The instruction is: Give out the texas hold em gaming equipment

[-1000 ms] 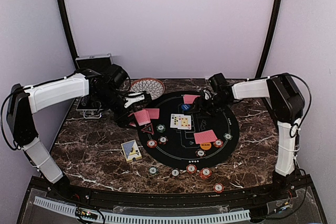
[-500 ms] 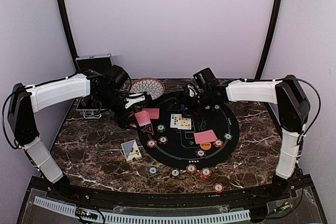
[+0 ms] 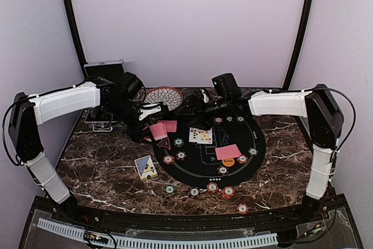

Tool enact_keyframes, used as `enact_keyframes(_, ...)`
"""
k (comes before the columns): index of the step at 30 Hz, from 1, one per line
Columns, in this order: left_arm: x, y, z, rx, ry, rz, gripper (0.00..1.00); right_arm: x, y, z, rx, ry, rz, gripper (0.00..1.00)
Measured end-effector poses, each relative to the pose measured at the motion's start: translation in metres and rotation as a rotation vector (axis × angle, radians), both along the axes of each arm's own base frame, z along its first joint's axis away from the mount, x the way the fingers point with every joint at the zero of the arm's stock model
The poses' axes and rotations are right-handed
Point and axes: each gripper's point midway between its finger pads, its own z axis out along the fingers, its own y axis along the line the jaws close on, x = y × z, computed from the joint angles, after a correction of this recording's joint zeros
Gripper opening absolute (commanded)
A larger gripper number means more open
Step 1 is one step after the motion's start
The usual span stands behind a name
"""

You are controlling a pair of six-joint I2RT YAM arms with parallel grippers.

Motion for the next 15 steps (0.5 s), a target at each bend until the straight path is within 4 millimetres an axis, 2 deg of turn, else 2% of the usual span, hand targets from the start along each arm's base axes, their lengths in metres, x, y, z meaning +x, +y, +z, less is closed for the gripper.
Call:
enact_keyframes(8,0.0,0.0,0.0,-0.001,-0.001,0.0,0.0,-0.017,0.023,0.02,0.113,0.027,0.067,0.98)
enact_keyframes(11,0.001,-0.001,0.002,-0.003,-0.004,0.0,0.0,-0.021,0.027,0.016,0.121,0.046,0.085,0.97)
enact_keyframes(15,0.005,-0.003,0.007,-0.013,-0.018,0.0,0.0,-0.024,0.031,0.001,0.108,0.078,0.1,0.96)
